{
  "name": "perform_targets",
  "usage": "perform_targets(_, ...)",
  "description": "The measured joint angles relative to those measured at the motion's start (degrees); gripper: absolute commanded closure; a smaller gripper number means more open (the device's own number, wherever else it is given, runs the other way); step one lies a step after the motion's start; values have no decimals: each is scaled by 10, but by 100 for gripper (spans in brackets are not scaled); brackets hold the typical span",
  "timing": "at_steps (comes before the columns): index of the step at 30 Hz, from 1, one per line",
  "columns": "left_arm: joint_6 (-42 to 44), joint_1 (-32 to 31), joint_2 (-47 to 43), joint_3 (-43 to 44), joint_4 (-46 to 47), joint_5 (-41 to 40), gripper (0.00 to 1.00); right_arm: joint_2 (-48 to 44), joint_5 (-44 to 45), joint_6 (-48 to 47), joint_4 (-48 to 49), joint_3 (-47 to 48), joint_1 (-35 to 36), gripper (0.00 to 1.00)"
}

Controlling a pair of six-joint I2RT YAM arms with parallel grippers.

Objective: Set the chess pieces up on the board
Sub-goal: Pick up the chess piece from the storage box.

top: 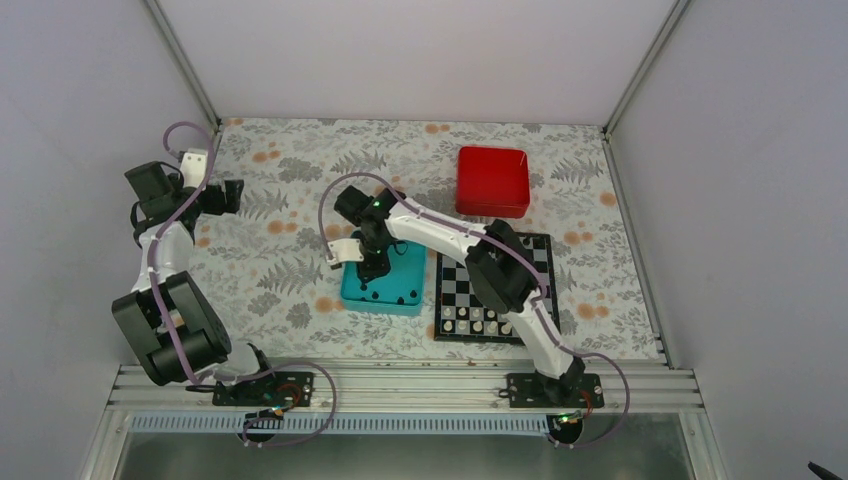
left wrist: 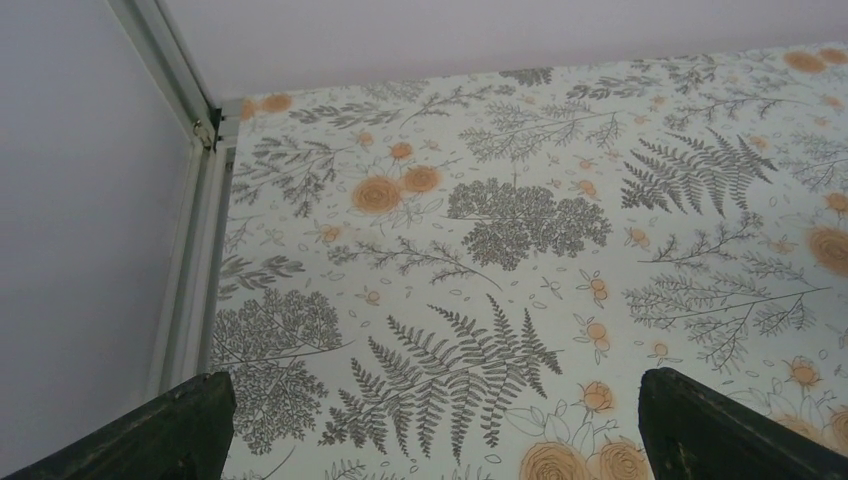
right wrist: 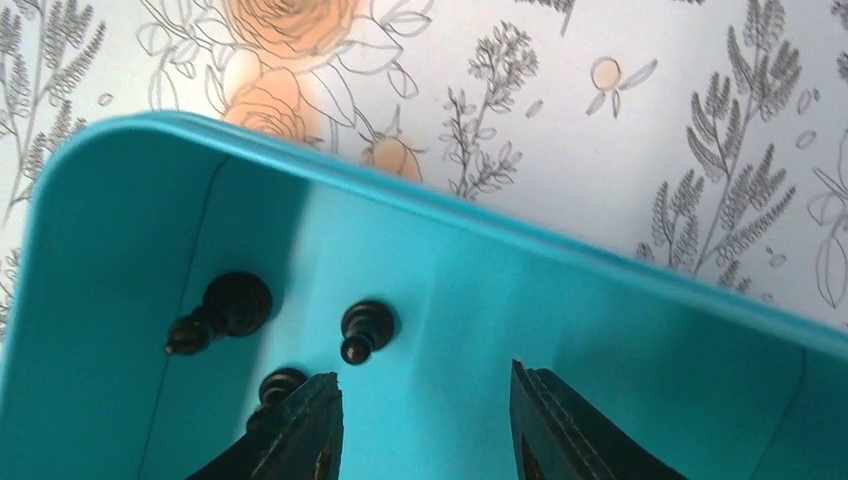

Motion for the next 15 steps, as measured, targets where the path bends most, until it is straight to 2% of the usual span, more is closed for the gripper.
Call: perform_targets(15,3,0,5,0,0,-12,0,28,-19,-12,-18,5,20,56)
